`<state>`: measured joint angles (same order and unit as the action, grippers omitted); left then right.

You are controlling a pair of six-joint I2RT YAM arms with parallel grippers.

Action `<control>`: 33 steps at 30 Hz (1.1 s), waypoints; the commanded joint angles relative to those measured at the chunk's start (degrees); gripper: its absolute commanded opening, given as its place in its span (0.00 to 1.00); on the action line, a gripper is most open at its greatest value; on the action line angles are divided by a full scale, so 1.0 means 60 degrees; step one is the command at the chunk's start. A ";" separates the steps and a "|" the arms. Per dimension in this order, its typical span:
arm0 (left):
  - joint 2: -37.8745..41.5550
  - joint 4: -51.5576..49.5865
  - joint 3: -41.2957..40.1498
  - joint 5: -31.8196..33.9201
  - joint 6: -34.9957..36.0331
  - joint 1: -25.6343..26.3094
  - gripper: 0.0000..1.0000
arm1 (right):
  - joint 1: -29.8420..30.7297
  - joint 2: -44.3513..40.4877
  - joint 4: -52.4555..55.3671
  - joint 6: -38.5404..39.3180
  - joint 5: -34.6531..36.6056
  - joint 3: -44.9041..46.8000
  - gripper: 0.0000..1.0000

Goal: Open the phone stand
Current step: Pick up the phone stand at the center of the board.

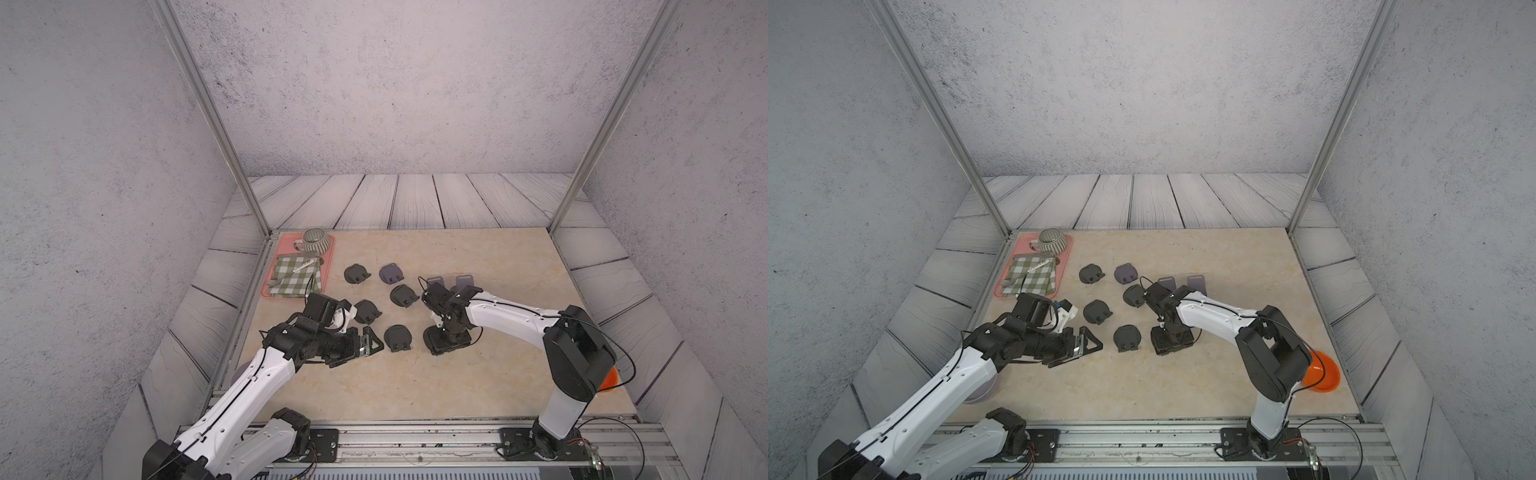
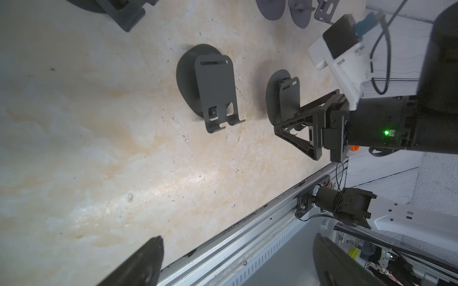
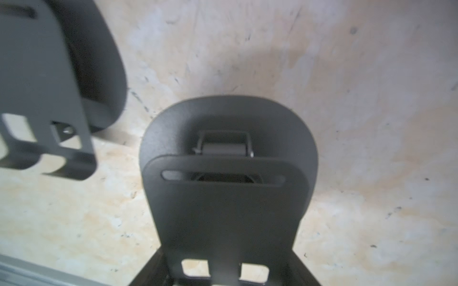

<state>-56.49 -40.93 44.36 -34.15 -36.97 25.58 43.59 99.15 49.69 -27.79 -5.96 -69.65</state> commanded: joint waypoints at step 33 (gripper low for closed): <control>-0.2636 0.4258 0.1209 -0.1676 -0.1660 0.0554 0.54 | 0.0029 -0.1363 0.0932 0.0369 -0.1659 -0.2435 0.59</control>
<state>-71.55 -17.32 49.78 -42.98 -46.76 28.38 43.59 91.90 54.57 -26.30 -14.74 -82.41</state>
